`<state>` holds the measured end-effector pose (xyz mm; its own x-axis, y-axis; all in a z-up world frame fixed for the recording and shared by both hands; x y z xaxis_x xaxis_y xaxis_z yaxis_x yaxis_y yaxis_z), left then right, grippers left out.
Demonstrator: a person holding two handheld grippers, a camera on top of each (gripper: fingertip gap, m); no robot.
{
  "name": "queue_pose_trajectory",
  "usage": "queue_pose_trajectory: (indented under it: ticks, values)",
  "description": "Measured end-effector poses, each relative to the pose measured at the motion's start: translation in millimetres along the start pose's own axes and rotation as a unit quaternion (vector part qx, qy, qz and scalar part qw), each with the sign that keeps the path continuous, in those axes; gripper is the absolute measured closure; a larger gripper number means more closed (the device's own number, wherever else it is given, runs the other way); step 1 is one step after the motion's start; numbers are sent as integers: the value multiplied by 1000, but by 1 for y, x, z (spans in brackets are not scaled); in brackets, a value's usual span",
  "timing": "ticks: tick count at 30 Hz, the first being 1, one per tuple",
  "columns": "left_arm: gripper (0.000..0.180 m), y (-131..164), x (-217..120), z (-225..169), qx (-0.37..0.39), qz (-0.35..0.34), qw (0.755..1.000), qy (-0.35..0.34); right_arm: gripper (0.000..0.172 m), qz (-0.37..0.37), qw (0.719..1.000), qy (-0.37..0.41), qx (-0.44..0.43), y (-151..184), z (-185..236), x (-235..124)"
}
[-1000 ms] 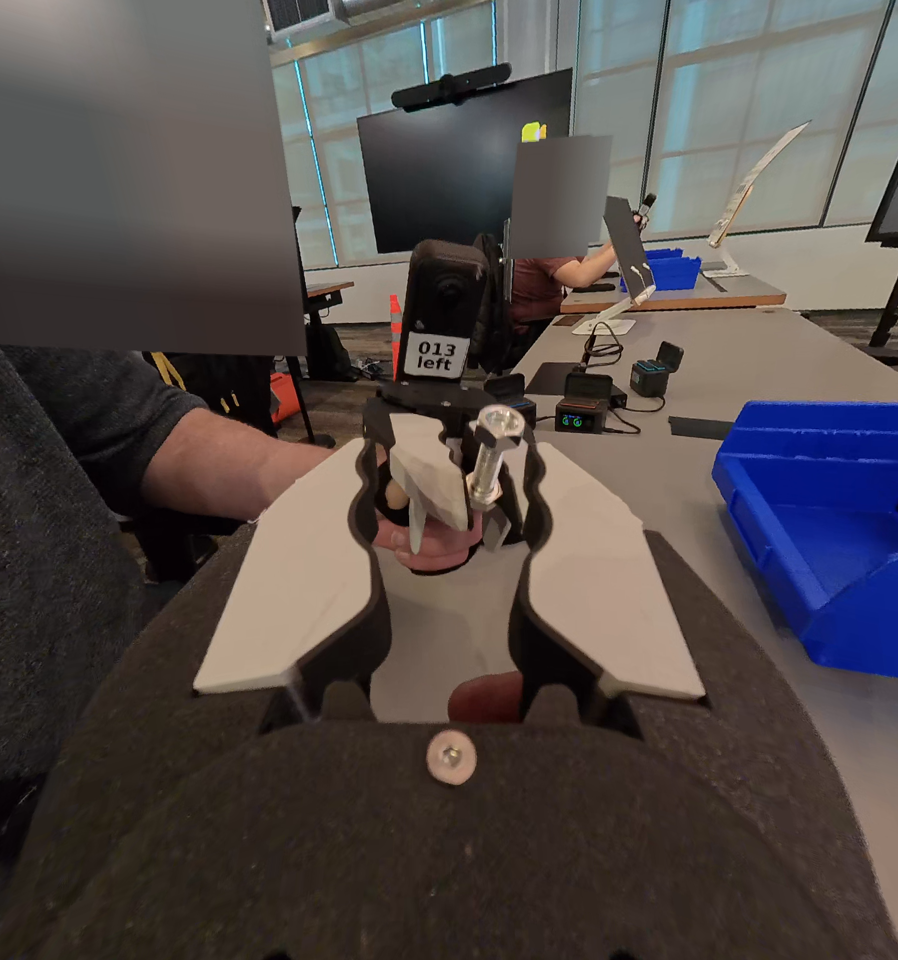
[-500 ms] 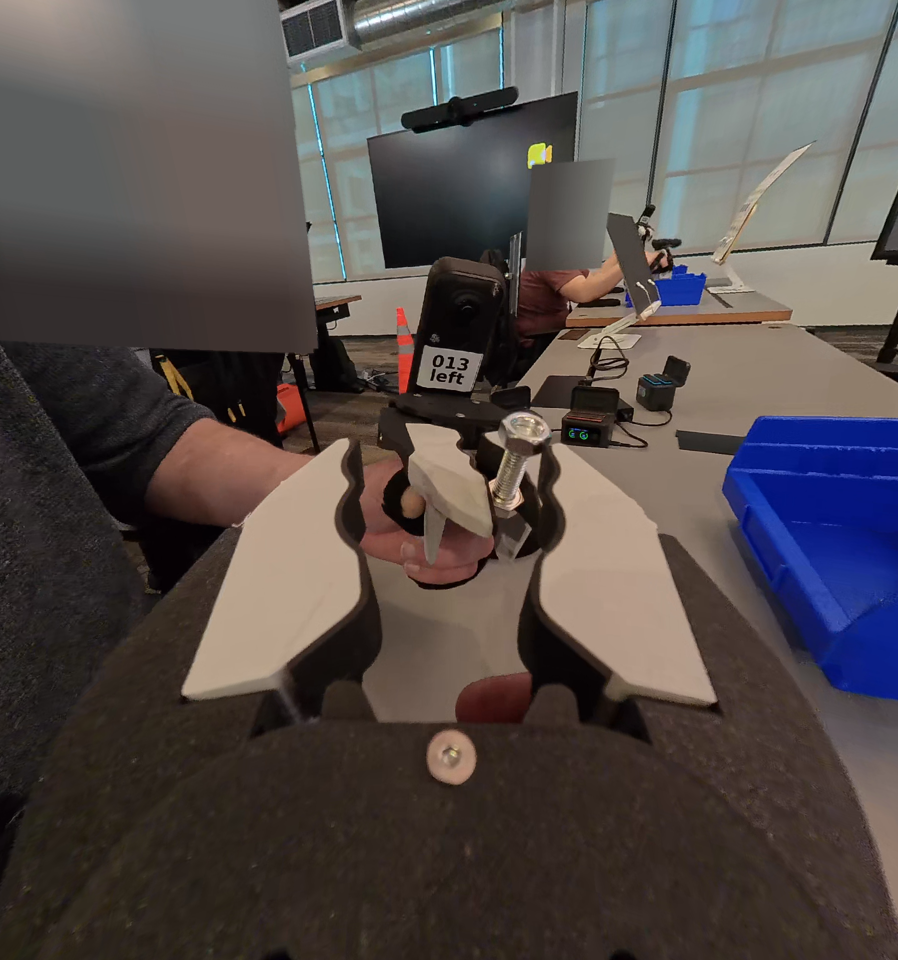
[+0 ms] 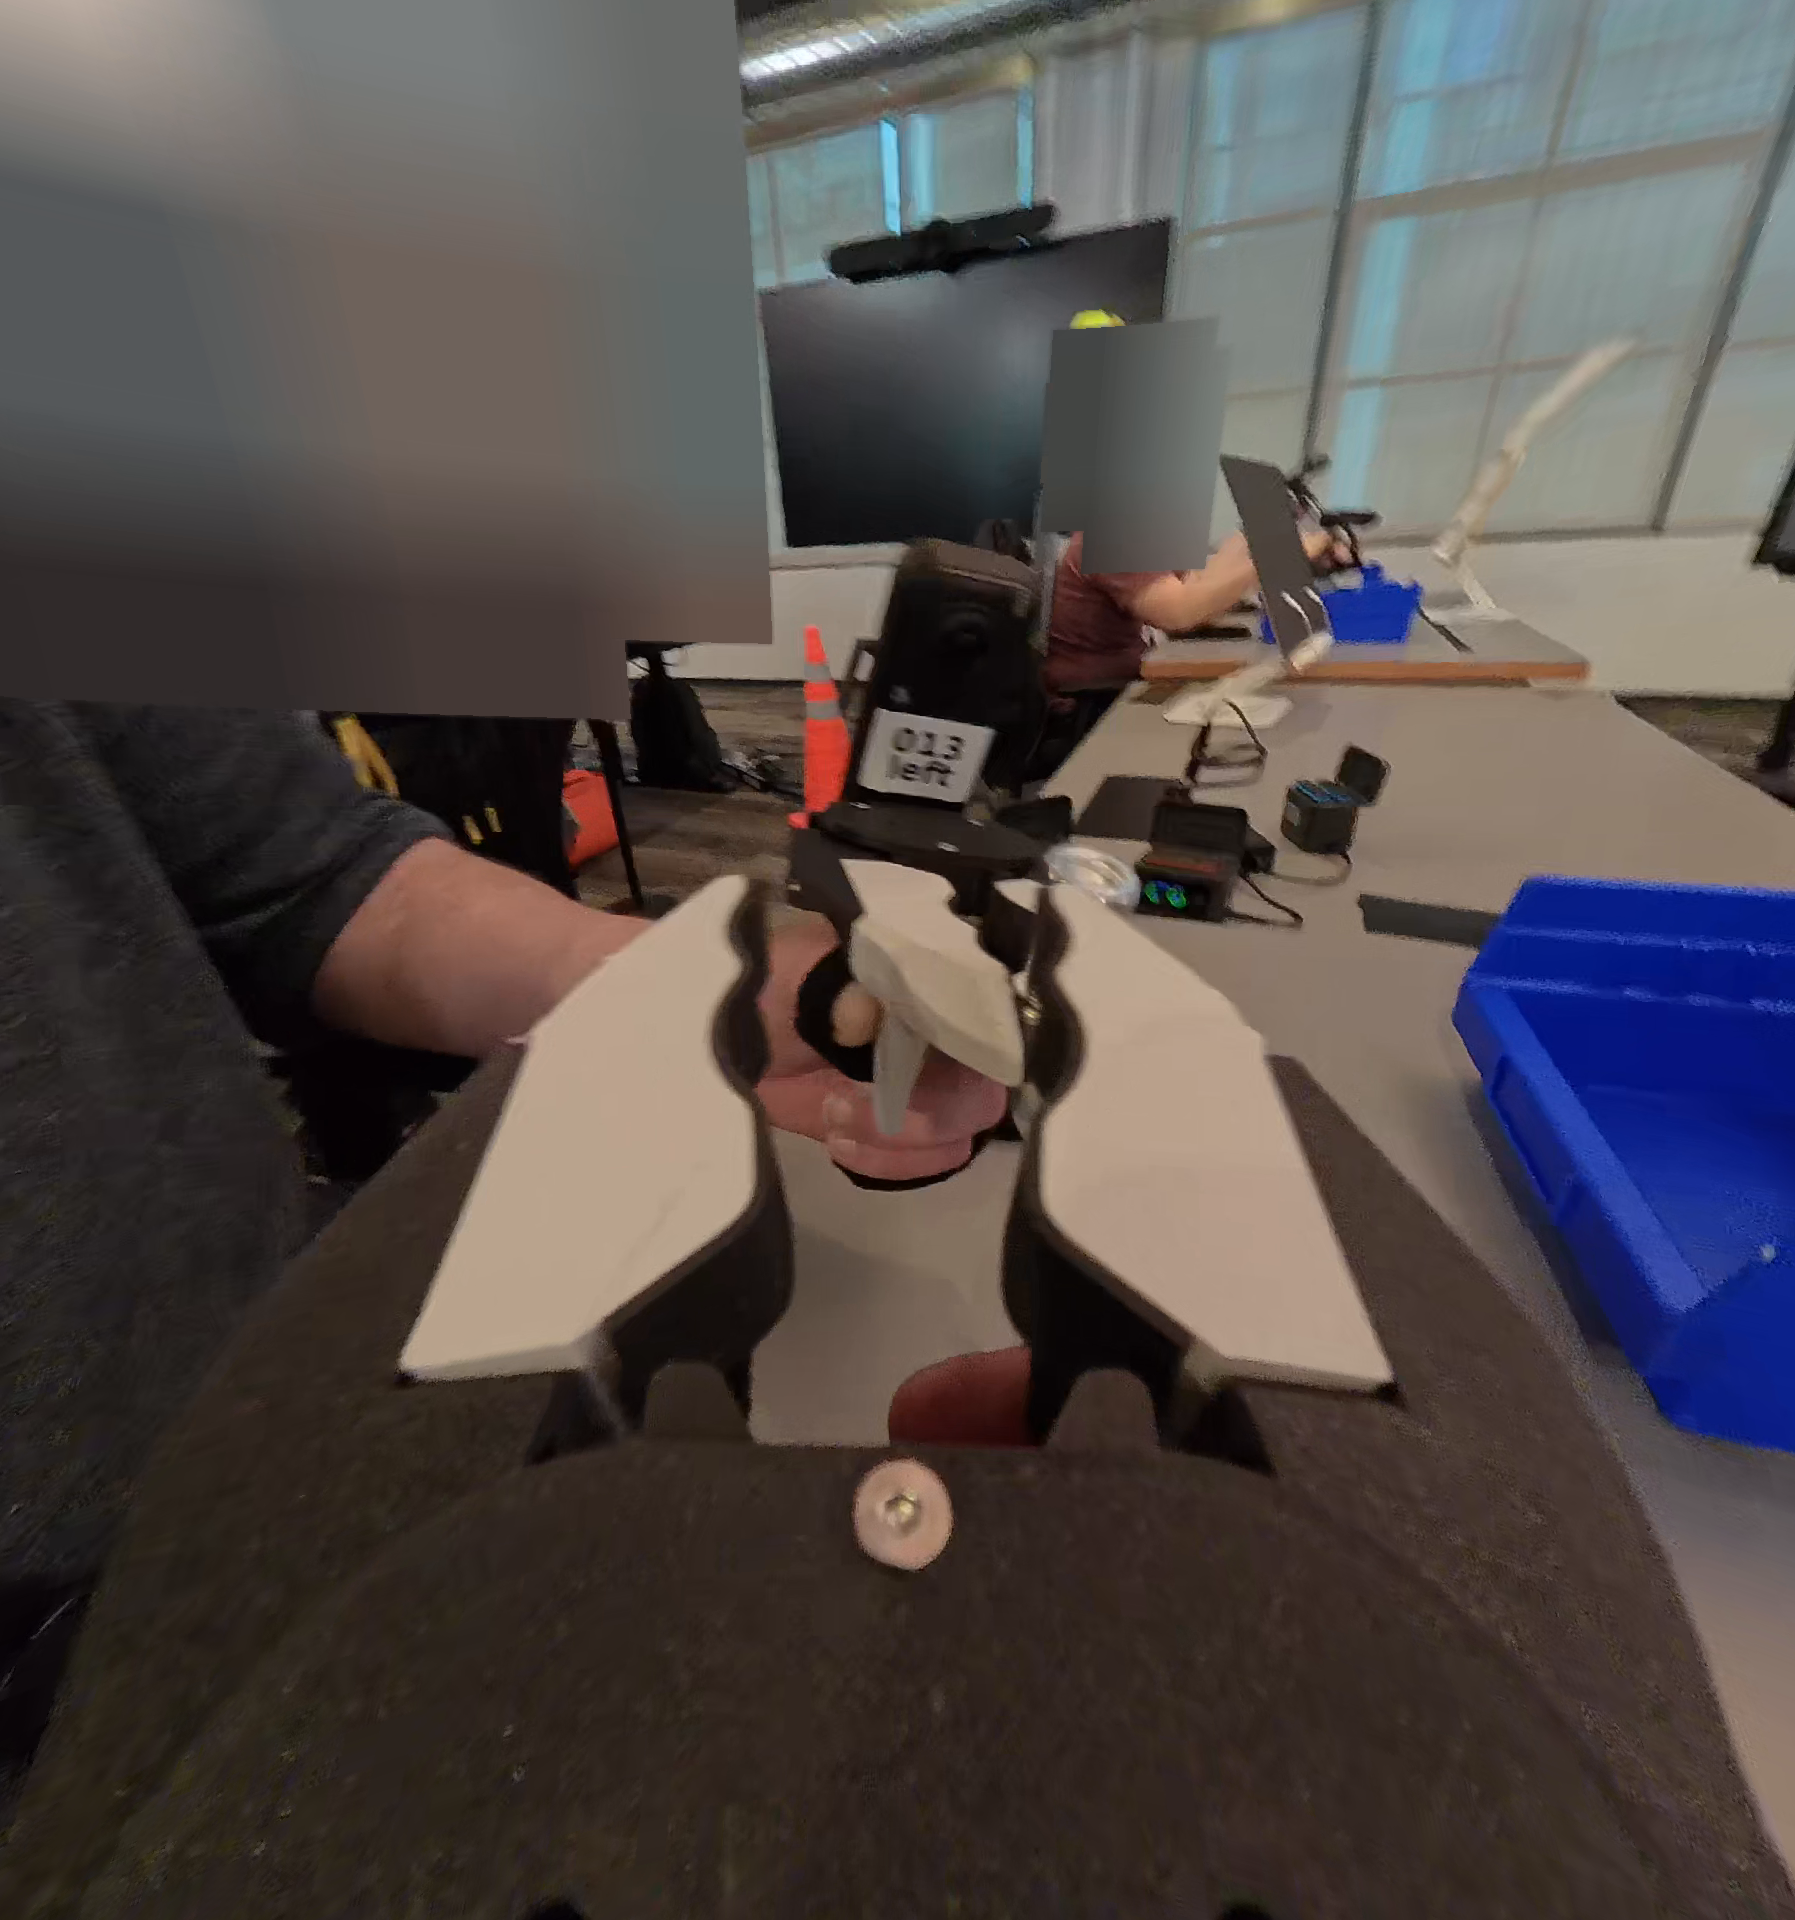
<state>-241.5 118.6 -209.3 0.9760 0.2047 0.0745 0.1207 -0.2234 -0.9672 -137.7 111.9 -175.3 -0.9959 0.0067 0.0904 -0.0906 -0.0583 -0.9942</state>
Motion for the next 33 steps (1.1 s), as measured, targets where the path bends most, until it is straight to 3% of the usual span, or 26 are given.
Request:
queue_pose_trajectory:
  ticks: [1,4,8,13,15,17,21,28,30,33]
  values:
    - [162,1,1,0,6,7,1000,-1,128,-3,1000,3,-4,-2,1,-2]
    - [162,3,5,-3,5,11,1000,8,110,5,999,34,-3,-1,-8,3]
    - [162,4,7,-6,8,15,1000,12,98,22,1000,16,8,6,-9,20]
    - [162,0,1,-2,5,2,1000,-3,97,13,1000,16,11,4,-3,17]
    - [162,-1,-1,-1,8,-1,1000,-2,104,9,1000,19,7,4,-3,8]
    - [162,-1,-1,0,2,-2,1000,-3,127,5,1000,22,7,4,-5,0]
    - [162,2,1,0,0,3,1000,3,109,6,999,50,19,7,-17,8]
    - [162,-1,-3,2,2,-3,1000,-11,107,12,999,27,17,6,-8,15]
    - [162,-1,-4,3,-1,-4,1000,-13,137,-2,1000,12,8,5,-7,5]
    - [162,2,-3,4,-7,-4,1000,-2,112,8,998,45,31,8,-20,3]
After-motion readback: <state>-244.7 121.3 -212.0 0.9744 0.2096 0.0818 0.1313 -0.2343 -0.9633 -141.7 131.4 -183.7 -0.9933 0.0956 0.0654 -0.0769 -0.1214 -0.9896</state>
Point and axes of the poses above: each gripper's, where its closed fingertips meet, x out along the fingers, y out of its underside, z = x × y across the jaws, the point moved 6 cm from there along -x, back along the fingers, and after that the axes turned 8 degrees about y, right-handed, at the moved point
